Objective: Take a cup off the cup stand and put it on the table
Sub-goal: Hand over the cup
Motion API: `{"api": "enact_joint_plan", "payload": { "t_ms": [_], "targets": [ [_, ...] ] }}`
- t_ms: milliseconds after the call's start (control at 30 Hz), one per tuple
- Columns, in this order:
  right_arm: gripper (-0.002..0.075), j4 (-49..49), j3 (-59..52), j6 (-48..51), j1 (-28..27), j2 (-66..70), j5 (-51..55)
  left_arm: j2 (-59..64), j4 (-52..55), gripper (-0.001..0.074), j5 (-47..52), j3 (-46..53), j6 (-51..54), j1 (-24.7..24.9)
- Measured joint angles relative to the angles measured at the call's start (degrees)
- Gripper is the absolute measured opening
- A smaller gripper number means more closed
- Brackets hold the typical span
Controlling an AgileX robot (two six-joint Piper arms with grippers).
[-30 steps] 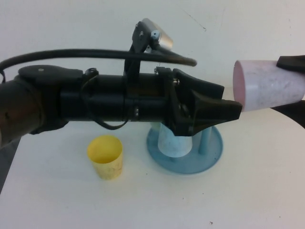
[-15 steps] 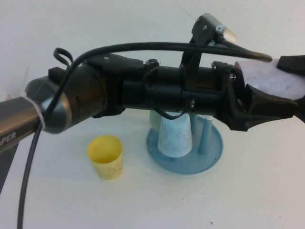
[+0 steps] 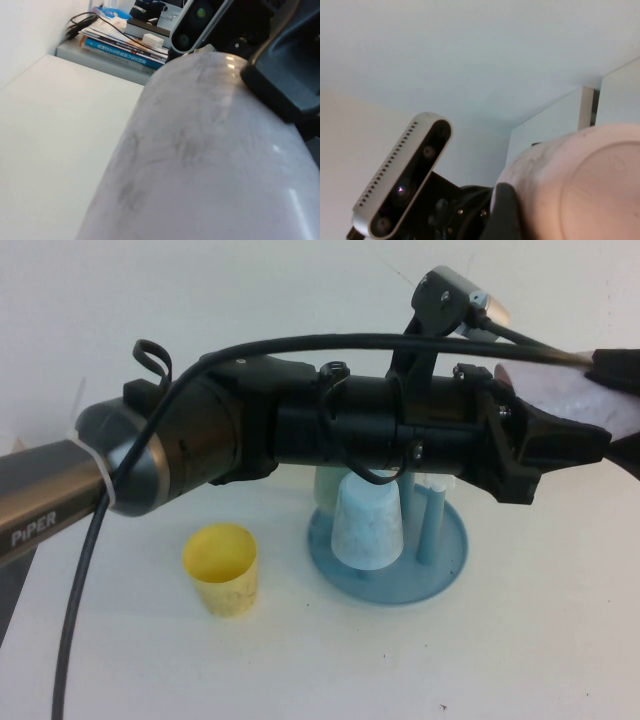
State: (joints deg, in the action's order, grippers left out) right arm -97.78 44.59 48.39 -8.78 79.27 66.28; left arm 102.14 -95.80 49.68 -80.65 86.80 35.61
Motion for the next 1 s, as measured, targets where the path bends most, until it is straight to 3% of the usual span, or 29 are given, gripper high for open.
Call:
{"api": "enact_joint_plan", "payload": {
  "t_ms": [600, 1000],
  "targets": [
    [0.058, -0.11, 0.0, 1.39, 0.0, 0.0, 0.25, 0.0, 0.0, 0.0084, 0.13, 0.0, 0.24, 0.0],
    [0.0586, -1.53, -0.13, 9.07, 0.0, 0.0, 1.05, 0.0, 0.0, 0.0084, 0.37, -0.34, 1.94, 0.0]
  ]
}}
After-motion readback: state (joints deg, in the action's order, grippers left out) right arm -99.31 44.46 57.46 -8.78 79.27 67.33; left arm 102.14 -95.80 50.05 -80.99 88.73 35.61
